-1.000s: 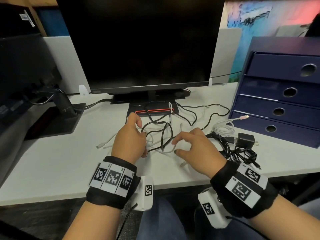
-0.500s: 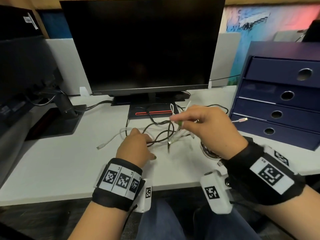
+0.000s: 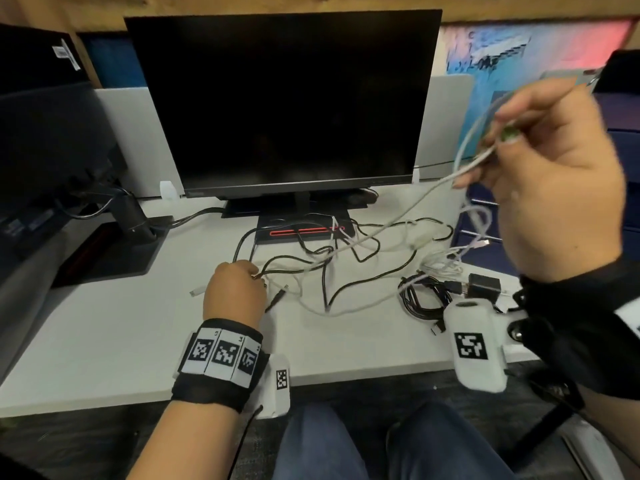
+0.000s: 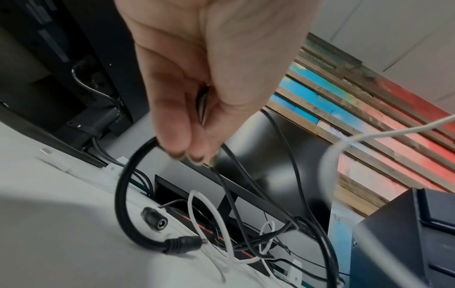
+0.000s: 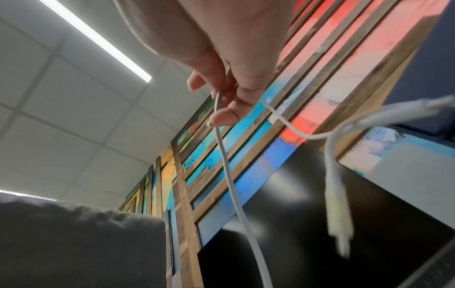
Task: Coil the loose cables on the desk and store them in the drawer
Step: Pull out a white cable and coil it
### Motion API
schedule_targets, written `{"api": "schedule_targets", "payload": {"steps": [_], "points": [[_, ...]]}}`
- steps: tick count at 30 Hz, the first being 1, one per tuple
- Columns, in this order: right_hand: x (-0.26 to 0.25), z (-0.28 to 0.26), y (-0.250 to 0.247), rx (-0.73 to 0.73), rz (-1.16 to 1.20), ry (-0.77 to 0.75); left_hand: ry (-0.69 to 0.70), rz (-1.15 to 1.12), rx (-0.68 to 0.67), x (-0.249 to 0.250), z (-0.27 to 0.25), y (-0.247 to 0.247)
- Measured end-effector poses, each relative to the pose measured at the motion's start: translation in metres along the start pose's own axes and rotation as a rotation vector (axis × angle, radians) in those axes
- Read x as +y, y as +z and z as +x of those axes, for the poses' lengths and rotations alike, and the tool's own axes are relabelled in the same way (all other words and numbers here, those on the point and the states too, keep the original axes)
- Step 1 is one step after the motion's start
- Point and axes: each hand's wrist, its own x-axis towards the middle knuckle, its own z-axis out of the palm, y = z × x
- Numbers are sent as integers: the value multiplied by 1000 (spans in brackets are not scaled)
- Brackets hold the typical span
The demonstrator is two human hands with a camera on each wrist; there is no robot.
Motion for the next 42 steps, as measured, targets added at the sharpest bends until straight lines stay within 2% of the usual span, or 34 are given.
{"api": "schedule_targets", "payload": {"steps": [2, 4, 8, 12, 14, 17, 19, 23, 26, 29, 32, 36, 42], "points": [[-6, 7, -7, 37, 13, -51, -13, -17, -46, 1, 0, -1], [-8, 9, -8, 12, 22, -37, 2, -21, -120, 3, -1, -1], [-3, -3, 0, -75, -26, 57, 142, 148, -351, 14, -11, -7], [0, -12, 4, -129, -54, 123, 38, 27, -571, 44, -26, -34], [0, -13, 5, -137, -52, 137, 38, -1, -537, 59, -34, -49], [-2, -15, 5, -179, -81, 132, 255, -182, -171, 71, -42, -61], [-4, -18, 6, -211, -93, 122, 353, -377, -66, 77, -48, -65], [-7, -23, 8, -276, -76, 106, 521, -518, -140, 87, -55, -56], [-11, -26, 8, -292, -70, 84, 635, -468, -118, 87, -58, -47], [-12, -29, 5, -223, -136, 74, 634, -502, -77, 86, -57, -44], [-8, -28, -1, -104, -191, 111, 572, -725, -106, 86, -57, -48], [-4, -28, 4, -86, -105, 224, 604, -939, -247, 91, -59, -52], [5, -24, 11, -4, -171, 357, 509, -1130, -567, 96, -66, -50]]}}
